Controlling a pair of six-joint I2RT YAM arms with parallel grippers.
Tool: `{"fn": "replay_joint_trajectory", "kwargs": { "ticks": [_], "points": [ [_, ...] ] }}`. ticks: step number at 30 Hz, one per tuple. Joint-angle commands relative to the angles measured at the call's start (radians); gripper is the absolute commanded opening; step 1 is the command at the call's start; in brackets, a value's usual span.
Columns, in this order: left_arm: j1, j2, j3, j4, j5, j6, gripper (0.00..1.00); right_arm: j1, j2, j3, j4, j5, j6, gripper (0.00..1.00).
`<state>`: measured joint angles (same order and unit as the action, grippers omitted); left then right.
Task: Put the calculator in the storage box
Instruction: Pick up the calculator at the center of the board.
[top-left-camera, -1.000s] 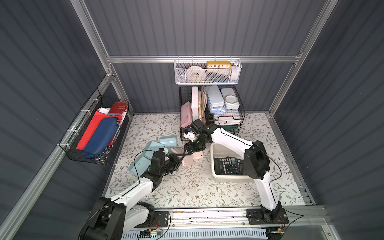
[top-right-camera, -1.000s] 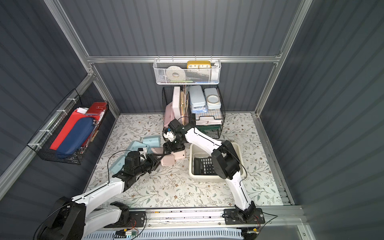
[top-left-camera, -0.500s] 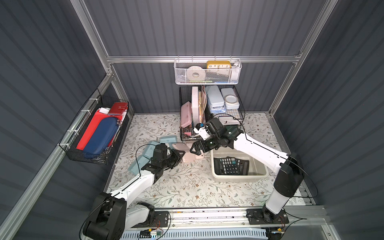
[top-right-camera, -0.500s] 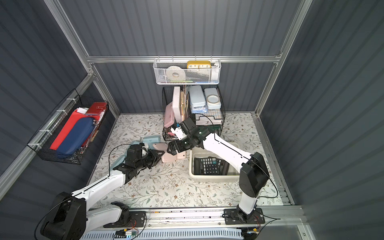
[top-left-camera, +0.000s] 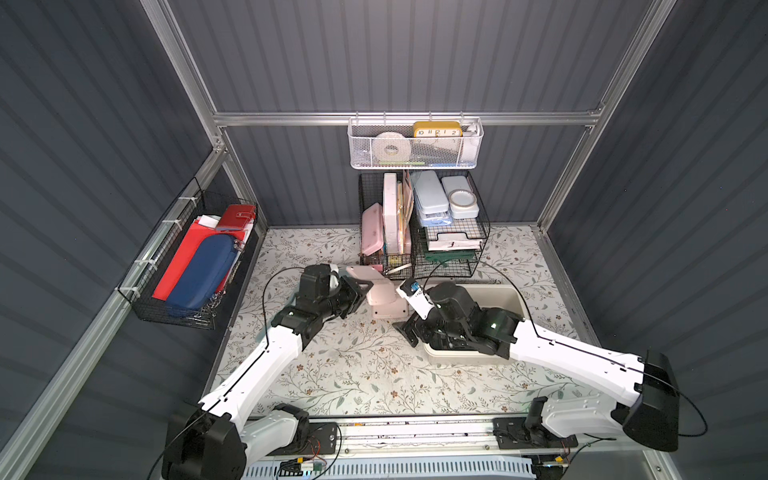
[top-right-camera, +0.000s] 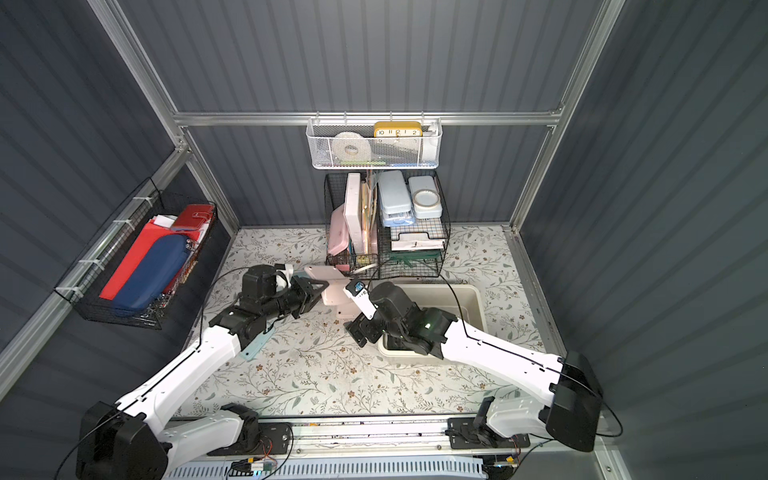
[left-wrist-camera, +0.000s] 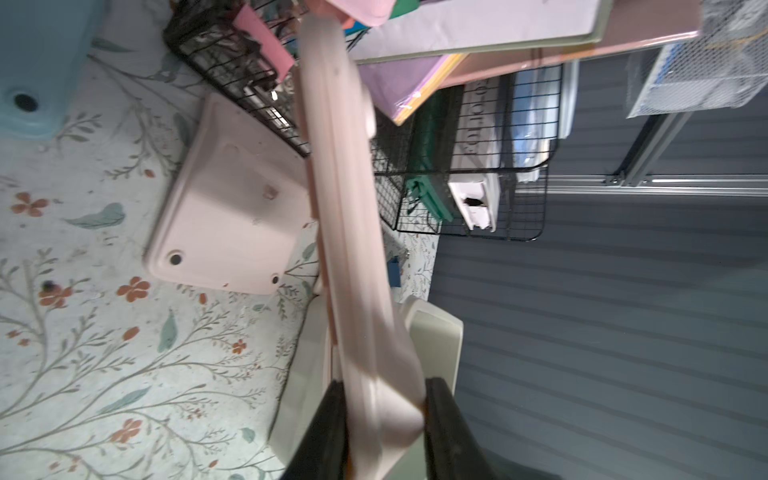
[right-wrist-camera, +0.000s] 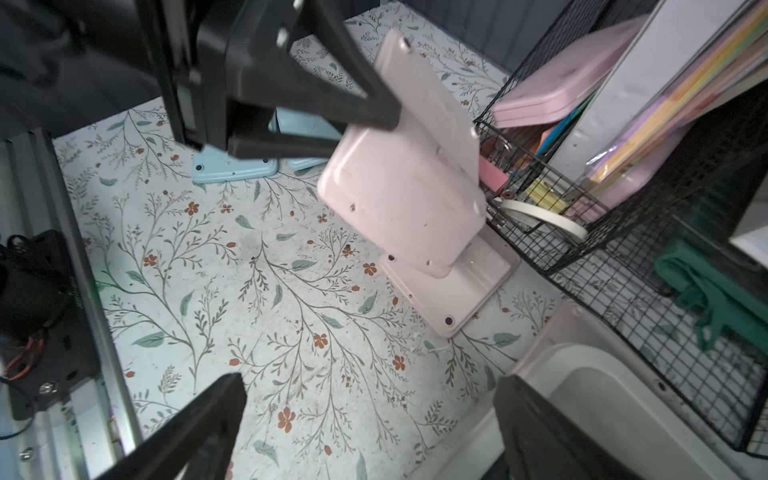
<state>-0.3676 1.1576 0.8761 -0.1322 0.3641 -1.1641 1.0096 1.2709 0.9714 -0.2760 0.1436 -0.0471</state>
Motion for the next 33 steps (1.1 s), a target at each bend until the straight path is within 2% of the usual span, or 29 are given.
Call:
{"fn": "replay_joint_trajectory", "kwargs": {
  "ticks": [1,7,12,18,21,23,27,33],
  "points": [
    [0.0,0.018,0.128,-0.104,0.072,-0.042,0.11,0.072,-0.053,-0.097,0.268,0.222,-0.209,0.99],
    [-0.002,0.094,0.246,-0.193,0.194,-0.125,0.11,0.124,-0.082,-0.153,0.422,0.423,-0.392,0.99],
    [-0.023,0.112,0.246,-0.176,0.254,-0.219,0.11,0.125,-0.019,-0.151,0.511,0.528,-0.506,0.89],
    [-0.051,0.13,0.266,-0.177,0.266,-0.279,0.11,0.134,0.008,-0.157,0.536,0.525,-0.546,0.85],
    [-0.056,0.148,0.289,-0.193,0.266,-0.278,0.1,0.137,0.014,-0.166,0.545,0.511,-0.554,0.89],
    [-0.063,0.157,0.301,-0.195,0.266,-0.28,0.09,0.138,0.037,-0.159,0.556,0.544,-0.56,0.89],
    [-0.076,0.169,0.312,-0.199,0.265,-0.29,0.09,0.136,0.123,-0.125,0.591,0.655,-0.61,0.78],
    [-0.089,0.171,0.335,-0.211,0.258,-0.298,0.08,0.134,0.187,-0.123,0.701,0.694,-0.648,0.64]
  ]
}}
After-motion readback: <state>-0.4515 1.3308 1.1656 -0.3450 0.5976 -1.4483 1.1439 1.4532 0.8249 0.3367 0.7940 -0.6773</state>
